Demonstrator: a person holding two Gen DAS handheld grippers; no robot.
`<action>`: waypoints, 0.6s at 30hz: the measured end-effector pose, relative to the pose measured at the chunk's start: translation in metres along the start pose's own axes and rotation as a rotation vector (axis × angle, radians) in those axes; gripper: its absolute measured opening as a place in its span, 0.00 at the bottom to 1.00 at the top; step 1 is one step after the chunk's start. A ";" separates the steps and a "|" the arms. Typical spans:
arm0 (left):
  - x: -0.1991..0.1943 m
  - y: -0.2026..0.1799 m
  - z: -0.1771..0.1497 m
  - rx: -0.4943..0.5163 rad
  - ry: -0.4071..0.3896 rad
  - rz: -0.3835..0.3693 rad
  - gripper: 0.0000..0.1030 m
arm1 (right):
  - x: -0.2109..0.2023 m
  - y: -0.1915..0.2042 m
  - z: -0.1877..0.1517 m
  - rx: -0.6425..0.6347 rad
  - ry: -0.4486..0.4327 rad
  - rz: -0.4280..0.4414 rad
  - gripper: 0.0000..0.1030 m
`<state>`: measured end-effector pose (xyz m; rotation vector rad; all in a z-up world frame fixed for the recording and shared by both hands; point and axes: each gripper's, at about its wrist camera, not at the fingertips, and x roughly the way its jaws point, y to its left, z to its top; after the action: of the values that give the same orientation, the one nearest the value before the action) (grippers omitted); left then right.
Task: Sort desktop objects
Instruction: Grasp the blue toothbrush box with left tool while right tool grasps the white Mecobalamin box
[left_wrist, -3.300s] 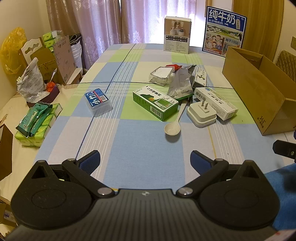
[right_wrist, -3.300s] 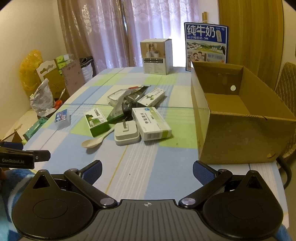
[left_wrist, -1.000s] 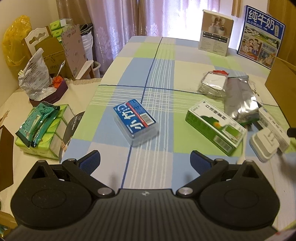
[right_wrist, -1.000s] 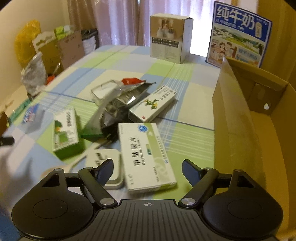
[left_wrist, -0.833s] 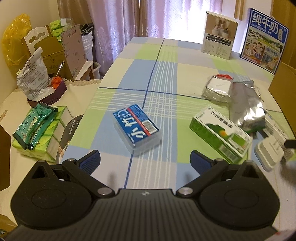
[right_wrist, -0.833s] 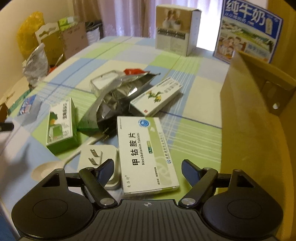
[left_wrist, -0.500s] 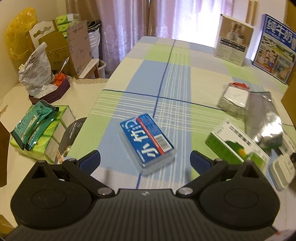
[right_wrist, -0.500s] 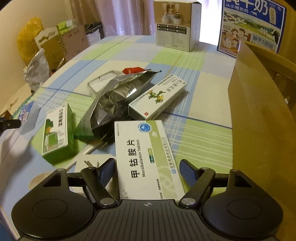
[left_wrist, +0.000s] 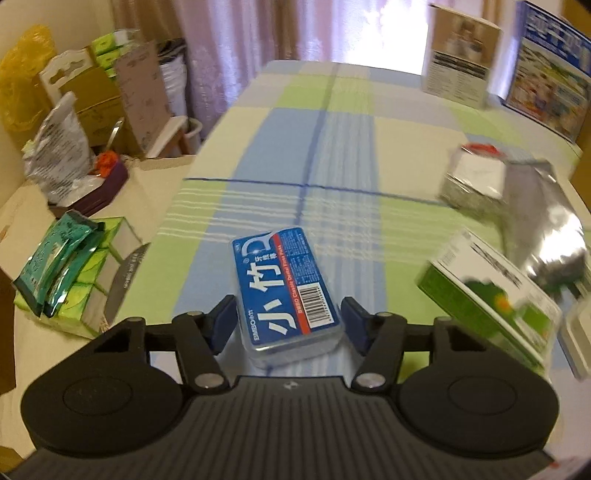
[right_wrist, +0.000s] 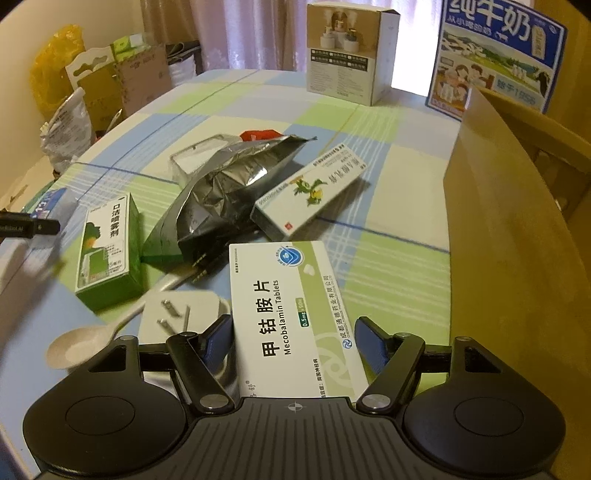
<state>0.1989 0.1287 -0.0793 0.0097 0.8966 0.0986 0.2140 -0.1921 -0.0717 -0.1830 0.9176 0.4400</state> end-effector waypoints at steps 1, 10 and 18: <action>-0.005 -0.003 -0.004 0.018 0.005 -0.015 0.55 | -0.004 0.000 -0.003 0.009 0.003 -0.001 0.66; -0.049 -0.029 -0.053 0.164 0.036 -0.124 0.55 | -0.030 0.004 -0.022 0.054 0.000 -0.032 0.53; -0.047 -0.031 -0.049 0.165 0.021 -0.134 0.61 | -0.009 0.006 -0.016 -0.100 0.019 -0.079 0.82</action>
<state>0.1336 0.0924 -0.0750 0.1024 0.9223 -0.1001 0.1951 -0.1942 -0.0735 -0.3140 0.9042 0.4120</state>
